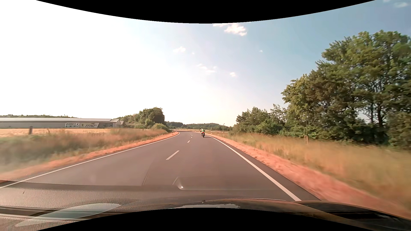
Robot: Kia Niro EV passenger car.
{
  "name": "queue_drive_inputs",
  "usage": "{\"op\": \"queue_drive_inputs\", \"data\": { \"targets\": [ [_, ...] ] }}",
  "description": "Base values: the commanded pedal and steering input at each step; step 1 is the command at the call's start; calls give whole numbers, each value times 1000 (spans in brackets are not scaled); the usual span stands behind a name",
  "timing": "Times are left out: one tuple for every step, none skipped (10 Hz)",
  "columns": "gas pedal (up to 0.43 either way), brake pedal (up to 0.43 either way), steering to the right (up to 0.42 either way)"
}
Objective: Follow the waypoints while adhering to traffic rules and regulations
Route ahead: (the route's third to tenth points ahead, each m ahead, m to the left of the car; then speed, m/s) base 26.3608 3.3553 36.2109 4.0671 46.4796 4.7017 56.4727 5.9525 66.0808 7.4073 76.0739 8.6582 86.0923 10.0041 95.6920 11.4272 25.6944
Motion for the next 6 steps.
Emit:
{"op": "queue_drive_inputs", "data": {
  "targets": [
    [130,0,-16],
    [130,0,-16],
    [130,0,-16],
    [130,0,-15],
    [130,0,-14],
    [130,0,-15]
  ]
}}
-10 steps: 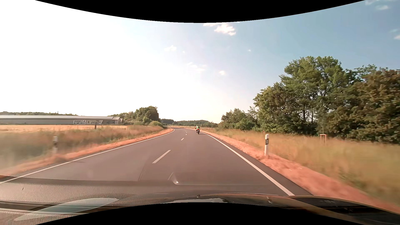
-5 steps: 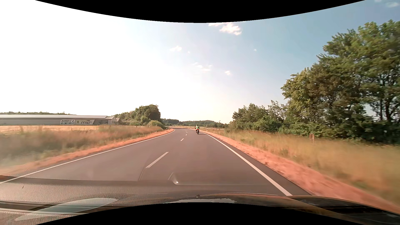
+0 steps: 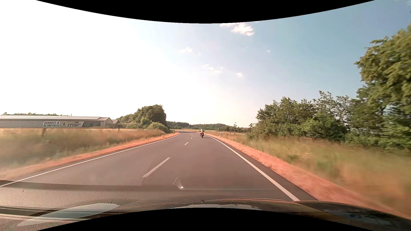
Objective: Follow the waypoints while adhering to traffic rules and regulations
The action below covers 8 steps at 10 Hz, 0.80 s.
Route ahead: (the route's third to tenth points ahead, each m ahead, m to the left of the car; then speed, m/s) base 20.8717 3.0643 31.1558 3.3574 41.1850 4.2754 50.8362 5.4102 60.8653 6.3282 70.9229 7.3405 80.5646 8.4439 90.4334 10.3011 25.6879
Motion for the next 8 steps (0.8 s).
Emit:
{"op": "queue_drive_inputs", "data": {
  "targets": [
    [130,0,-14],
    [130,0,-14],
    [130,0,-14],
    [130,0,-15],
    [130,0,-15],
    [130,0,-15],
    [130,0,-15],
    [130,0,-15]
  ]
}}
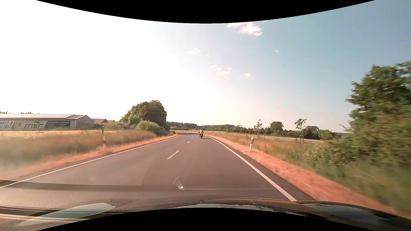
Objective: Follow the waypoints while adhering to traffic rules and regulations
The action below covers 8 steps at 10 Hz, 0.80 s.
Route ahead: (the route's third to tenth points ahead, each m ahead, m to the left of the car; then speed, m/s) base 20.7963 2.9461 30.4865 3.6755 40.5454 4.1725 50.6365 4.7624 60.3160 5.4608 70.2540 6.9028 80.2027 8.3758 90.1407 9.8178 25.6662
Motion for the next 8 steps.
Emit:
{"op": "queue_drive_inputs", "data": {
  "targets": [
    [130,0,-15],
    [130,0,-15],
    [130,0,-15],
    [130,0,-15],
    [130,0,-15],
    [130,0,-14],
    [130,0,-14],
    [130,0,-14]
  ]
}}
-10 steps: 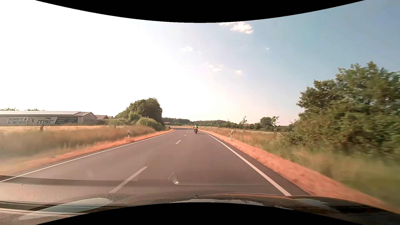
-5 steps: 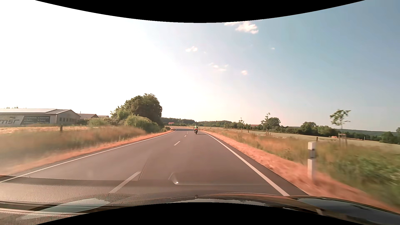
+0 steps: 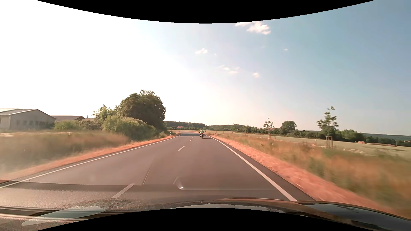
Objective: Follow the waypoints while adhering to traffic rules and regulations
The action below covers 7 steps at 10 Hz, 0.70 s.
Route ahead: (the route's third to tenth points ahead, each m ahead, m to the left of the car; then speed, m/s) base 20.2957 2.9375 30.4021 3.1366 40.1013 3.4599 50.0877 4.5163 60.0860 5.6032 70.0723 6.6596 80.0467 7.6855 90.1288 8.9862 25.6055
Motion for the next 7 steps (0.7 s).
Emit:
{"op": "queue_drive_inputs", "data": {
  "targets": [
    [130,0,-14],
    [130,0,-13],
    [130,0,-13],
    [130,0,-13],
    [130,0,-13],
    [130,0,-13],
    [130,0,-13]
  ]
}}
